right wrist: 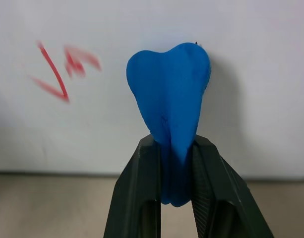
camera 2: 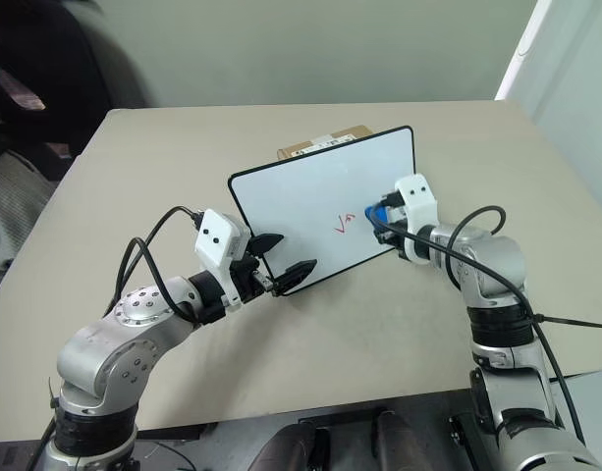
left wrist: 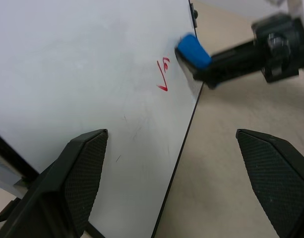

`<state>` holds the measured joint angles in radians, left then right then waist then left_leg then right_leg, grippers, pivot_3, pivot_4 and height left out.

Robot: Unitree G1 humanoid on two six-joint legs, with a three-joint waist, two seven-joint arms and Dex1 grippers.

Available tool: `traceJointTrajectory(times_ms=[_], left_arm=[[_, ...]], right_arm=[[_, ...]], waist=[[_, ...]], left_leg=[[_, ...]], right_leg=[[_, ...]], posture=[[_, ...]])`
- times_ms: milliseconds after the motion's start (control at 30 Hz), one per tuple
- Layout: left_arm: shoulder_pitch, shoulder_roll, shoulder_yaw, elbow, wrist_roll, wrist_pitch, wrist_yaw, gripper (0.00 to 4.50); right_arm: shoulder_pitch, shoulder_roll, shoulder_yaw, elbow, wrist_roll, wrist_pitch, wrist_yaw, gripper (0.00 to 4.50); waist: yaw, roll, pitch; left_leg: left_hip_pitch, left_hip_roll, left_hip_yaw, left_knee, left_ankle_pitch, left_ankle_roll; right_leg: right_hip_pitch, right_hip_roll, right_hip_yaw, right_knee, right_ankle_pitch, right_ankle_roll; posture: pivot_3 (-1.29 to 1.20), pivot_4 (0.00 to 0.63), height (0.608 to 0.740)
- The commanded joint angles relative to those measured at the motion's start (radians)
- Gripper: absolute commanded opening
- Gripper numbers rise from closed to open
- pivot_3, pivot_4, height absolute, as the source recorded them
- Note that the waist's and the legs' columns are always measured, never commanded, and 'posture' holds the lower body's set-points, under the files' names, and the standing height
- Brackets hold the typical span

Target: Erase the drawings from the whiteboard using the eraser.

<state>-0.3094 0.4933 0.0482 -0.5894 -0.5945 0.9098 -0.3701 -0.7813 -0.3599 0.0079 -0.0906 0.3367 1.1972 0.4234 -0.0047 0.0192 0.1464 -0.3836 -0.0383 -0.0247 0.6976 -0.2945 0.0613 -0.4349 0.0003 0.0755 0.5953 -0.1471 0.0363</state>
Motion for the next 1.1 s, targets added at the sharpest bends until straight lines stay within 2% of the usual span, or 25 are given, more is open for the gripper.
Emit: traceJointTrajectory(times_ms=[33, 233, 367, 667, 867, 1100], left_arm=[[0.0, 0.004, 0.018, -0.031, -0.007, -0.008, 0.001, 4.5], [0.003, 0.004, 0.016, -0.031, -0.007, -0.011, 0.004, 4.5], [0.007, 0.004, 0.019, -0.04, -0.009, -0.006, 0.012, 4.5], [0.013, 0.007, 0.026, -0.048, -0.016, 0.001, 0.014, 4.5], [0.002, 0.005, 0.021, -0.037, -0.014, -0.001, 0.009, 4.5], [-0.001, 0.002, 0.017, -0.037, -0.013, 0.0, 0.008, 4.5]], right_arm=[[-0.05, 0.024, -0.001, -0.074, 0.037, -0.01, 0.01, 0.6], [-0.047, 0.05, 0.071, -0.081, 0.052, 0.008, 0.028, 0.6], [0.017, 0.033, 0.099, -0.042, 0.069, 0.06, 0.052, 0.6], [0.031, 0.0, 0.092, -0.06, 0.081, 0.078, 0.061, 0.6], [-0.077, 0.045, -0.008, -0.023, 0.073, 0.032, 0.004, 0.6], [-0.076, 0.04, -0.006, -0.026, 0.077, 0.064, 0.002, 0.6]], waist=[[0.0, 0.0, 0.0], [-0.001, 0.0, 0.0], [-0.001, 0.0, 0.0], [-0.001, 0.0, 0.0], [-0.004, 0.0, 0.0], [-0.003, 0.0, 0.0]], left_leg=[[0.0, 0.0, 0.0, 0.0, 0.0, 0.0], [0.0, 0.0, 0.0, 0.0, 0.0, 0.0], [0.0, 0.0, 0.0, 0.0, 0.0, 0.0], [0.0, 0.0, 0.0, 0.001, 0.0, 0.0], [0.0, 0.0, 0.0, 0.001, 0.0, 0.0], [0.0, 0.0, 0.0, 0.0, 0.0, 0.0]], right_leg=[[0.0, 0.0, 0.0, 0.0, 0.0, 0.0], [0.0, 0.0, 0.0, -0.001, 0.0, 0.0], [0.0, 0.0, 0.0, -0.001, 0.0, 0.0], [0.0, 0.0, 0.0, 0.0, 0.0, 0.0], [-0.001, 0.0, 0.0, 0.001, 0.0, -0.001], [-0.001, 0.0, 0.0, 0.0, 0.0, -0.002]], posture=[[0.0, 0.15, 0.74], [0.0, 0.15, 0.74], [0.0, 0.15, 0.74], [0.0, 0.15, 0.74], [0.0, 0.15, 0.74], [0.0, 0.15, 0.74]])
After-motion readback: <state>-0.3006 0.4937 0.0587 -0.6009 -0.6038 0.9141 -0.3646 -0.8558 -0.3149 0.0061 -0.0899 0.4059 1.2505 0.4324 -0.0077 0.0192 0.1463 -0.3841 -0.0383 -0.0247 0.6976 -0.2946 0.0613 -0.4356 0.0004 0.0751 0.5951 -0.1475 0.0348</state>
